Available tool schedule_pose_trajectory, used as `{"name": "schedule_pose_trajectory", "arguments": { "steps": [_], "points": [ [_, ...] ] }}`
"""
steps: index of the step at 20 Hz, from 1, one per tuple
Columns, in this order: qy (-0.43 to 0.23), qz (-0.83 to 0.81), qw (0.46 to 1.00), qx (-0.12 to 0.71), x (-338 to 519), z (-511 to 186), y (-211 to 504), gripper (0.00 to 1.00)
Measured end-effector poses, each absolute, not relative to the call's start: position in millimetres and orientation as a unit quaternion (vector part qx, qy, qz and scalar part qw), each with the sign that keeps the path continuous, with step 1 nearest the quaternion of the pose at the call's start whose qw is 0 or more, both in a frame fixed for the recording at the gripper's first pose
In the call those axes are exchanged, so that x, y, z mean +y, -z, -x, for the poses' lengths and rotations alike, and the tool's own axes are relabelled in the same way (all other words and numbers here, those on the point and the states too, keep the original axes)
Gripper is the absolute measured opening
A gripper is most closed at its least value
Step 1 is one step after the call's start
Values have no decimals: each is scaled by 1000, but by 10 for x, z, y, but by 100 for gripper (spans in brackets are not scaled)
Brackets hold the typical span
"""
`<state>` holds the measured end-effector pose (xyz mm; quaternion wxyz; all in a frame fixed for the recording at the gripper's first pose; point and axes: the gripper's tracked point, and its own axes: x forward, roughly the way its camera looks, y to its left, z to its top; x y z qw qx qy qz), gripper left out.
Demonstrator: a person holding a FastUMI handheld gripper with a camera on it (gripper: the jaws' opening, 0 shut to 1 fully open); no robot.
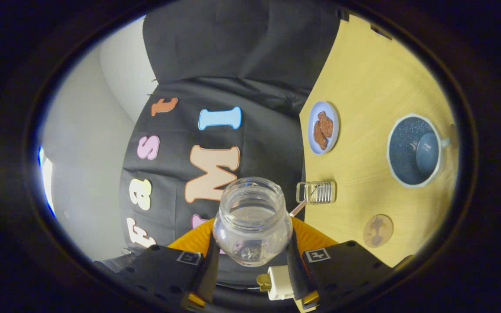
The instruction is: Take the bottle from table, then pour the juice into the cup, finally place the bottle on the coaster
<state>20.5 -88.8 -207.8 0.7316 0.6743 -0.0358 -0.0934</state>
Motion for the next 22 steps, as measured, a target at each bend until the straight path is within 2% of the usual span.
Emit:
{"name": "schedule_pose_trajectory", "arguments": {
  "steps": [13,22],
  "points": [
    [94,-716,684,-104,-1098,-314,1907,72],
    [96,-726,671,-115,-1127,-314,1908,72]
  ]
}}
